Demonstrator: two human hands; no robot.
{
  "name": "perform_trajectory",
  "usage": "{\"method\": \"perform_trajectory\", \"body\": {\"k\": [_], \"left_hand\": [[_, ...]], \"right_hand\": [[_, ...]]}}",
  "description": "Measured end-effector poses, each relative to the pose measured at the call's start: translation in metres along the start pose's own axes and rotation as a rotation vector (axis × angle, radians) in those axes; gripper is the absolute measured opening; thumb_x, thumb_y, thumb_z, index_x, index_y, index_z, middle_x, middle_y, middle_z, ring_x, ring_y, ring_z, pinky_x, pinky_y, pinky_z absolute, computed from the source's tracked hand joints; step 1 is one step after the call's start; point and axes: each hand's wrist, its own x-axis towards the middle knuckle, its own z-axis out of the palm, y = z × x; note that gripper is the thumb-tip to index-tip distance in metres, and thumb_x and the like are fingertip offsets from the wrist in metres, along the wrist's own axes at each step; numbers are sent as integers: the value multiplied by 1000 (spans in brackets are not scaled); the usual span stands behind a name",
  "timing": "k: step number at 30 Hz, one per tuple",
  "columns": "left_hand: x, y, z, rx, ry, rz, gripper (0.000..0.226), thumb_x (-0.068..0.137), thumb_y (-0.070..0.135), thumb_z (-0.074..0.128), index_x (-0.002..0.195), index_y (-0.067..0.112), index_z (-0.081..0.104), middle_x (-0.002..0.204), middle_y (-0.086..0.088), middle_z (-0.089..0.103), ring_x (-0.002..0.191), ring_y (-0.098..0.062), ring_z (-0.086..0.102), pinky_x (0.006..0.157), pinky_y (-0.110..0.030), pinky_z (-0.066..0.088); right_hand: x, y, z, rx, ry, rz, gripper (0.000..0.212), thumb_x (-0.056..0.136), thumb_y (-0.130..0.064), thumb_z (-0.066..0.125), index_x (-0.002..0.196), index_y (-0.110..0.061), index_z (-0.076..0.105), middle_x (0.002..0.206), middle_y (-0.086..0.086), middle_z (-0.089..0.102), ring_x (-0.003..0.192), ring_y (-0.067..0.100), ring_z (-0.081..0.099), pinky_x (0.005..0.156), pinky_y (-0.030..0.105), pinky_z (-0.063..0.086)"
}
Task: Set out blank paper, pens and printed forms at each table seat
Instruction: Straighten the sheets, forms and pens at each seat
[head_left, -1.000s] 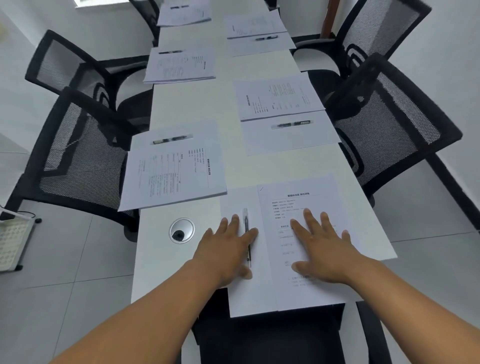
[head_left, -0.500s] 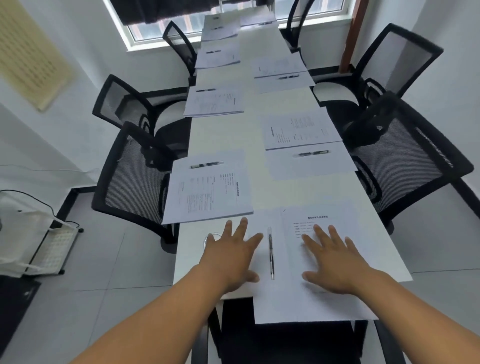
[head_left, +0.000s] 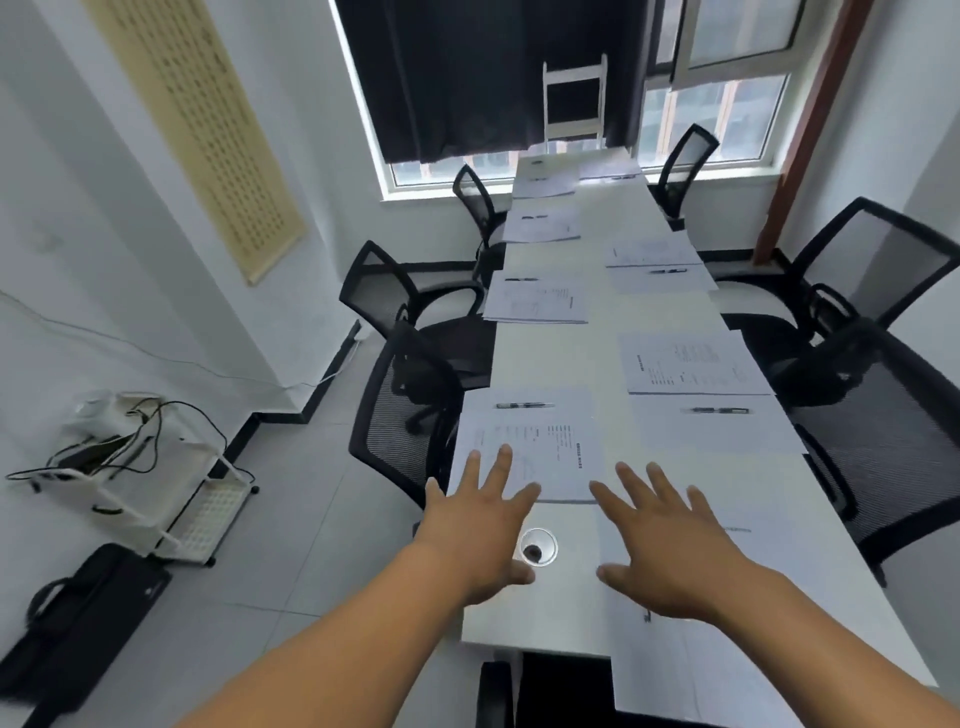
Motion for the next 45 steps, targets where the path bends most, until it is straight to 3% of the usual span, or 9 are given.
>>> {"method": "perform_trajectory", "body": {"k": [5,12,21,25,33,38,45], "left_hand": [[-49,-60,-19,23,76,-17,102,98,65,68,172,40,2,179,-6,-29,167,-42,-18,126,-79,15],[-149,-200,-19,62,247,5,103,96,68,67,172,38,4,181,-6,-25,168,-42,-15,126,-77,17],[-266,-347,-41,156,286,-39,99,100,67,64,171,37,3,181,-7,-22,167,-45,-15,125,-81,10],[-271,-374,-60,124,328,-41,96,100,66,64,171,38,6,181,-5,-21,167,-44,-16,126,-81,11],[-209,-410,-93,193,320,33,95,101,67,61,171,38,4,182,-5,-21,167,-44,-15,127,-77,12],[-125,-432,-115,242,315,84,96,101,66,62,172,39,4,182,-6,-19,168,-43,-11,129,-76,11],[28,-474,-187,268,343,160,95,101,64,64,171,39,5,182,-4,-17,168,-42,-11,127,-77,12]], "right_hand": [[-10,-83,-46,-38,89,-17,96,104,-64,52,172,-38,-10,181,2,-19,167,33,-18,134,64,3],[-23,-259,-89,-92,221,-26,95,104,-64,52,172,-38,-9,182,1,-16,168,33,-16,132,65,5],[-41,-445,-141,-38,347,-130,97,102,-66,54,172,-38,-7,183,0,-12,168,31,-16,133,64,2],[-33,-471,-166,-34,404,-110,98,101,-67,56,172,-37,-6,183,0,-10,168,32,-15,132,65,2],[28,-453,-181,51,411,21,100,101,-67,55,173,-35,-6,183,2,-10,168,33,-16,132,65,2],[107,-432,-195,108,412,58,99,101,-67,55,172,-37,-7,183,2,-13,168,32,-17,132,65,1],[230,-377,-265,115,444,145,97,102,-68,53,172,-37,-6,183,1,-12,168,33,-16,132,65,0]]}}
